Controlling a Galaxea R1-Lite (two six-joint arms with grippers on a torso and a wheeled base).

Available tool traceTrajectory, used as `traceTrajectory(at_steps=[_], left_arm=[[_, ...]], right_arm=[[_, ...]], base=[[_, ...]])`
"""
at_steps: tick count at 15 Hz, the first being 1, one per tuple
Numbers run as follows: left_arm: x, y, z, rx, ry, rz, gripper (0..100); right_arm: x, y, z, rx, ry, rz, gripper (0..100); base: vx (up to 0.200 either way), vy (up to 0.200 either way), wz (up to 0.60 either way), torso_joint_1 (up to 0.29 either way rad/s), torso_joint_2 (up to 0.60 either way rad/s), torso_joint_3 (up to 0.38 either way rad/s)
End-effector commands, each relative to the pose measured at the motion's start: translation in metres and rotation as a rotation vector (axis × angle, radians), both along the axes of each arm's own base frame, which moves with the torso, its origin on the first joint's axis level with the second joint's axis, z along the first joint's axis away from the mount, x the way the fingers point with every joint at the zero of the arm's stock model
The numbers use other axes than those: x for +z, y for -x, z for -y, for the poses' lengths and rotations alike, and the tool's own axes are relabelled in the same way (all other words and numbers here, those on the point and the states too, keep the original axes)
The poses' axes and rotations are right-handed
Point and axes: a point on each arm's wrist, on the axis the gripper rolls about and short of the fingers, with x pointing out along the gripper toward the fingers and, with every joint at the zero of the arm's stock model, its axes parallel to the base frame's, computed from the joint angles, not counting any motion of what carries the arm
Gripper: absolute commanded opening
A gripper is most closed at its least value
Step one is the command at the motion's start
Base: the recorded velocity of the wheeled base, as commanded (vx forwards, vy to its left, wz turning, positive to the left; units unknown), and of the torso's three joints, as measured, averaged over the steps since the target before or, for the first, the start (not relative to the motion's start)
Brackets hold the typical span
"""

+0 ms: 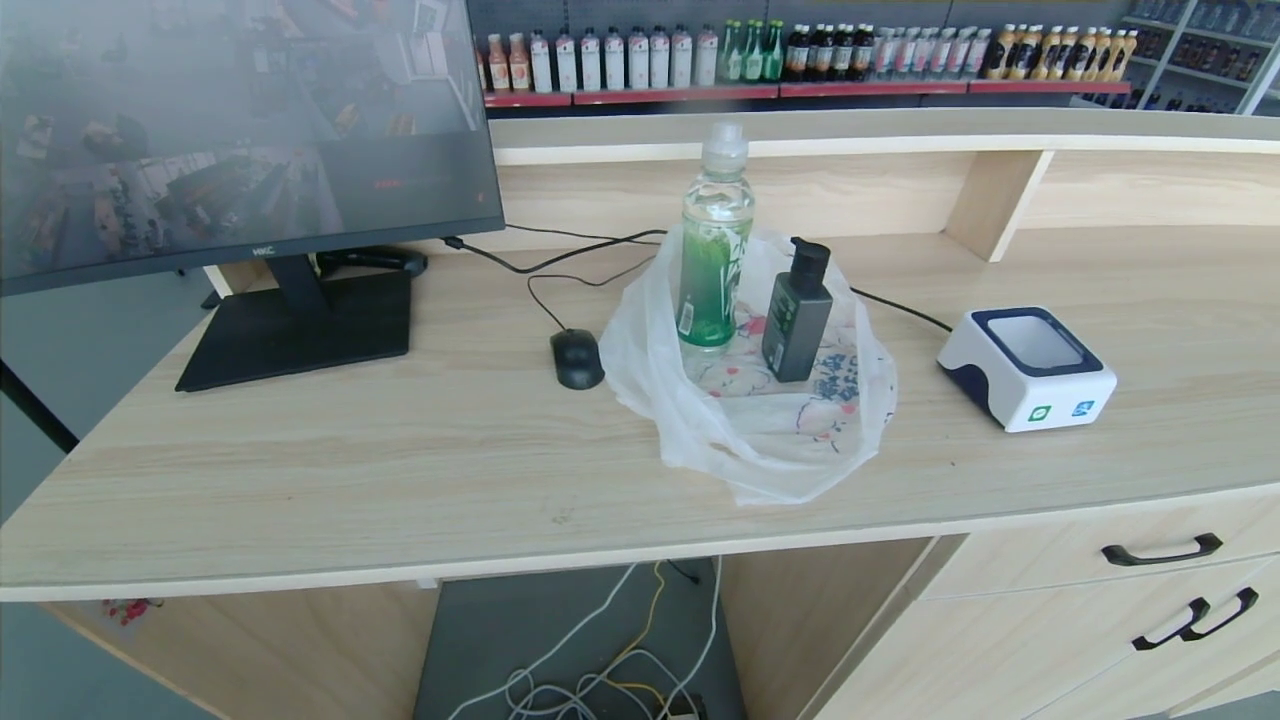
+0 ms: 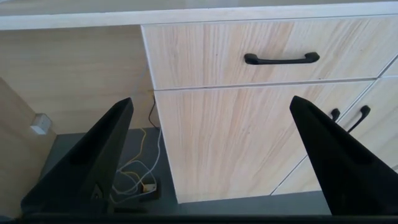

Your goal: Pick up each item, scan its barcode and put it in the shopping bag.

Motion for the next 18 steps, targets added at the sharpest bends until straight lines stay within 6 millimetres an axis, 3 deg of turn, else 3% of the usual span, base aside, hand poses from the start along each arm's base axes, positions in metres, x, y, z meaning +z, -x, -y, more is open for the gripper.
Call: traceTrajectory(at_steps=[1,18], left_arm=[[-0.0001,0.0,0.0,0.001,0.001,0.0,100],[-0.0001,0.0,0.0,0.001,-0.001,0.0,100]], right_arm=[[0.0,-0.0001,0.0,0.0,0.0,-0.001,100],[0.0,-0.0001,0.0,0.0,-0.014,-0.001,100]], base=[[0.0,-0.2,0.0,-0.012,0.01,0.002],[0.0,-0.2,0.0,0.004,0.0,0.002]])
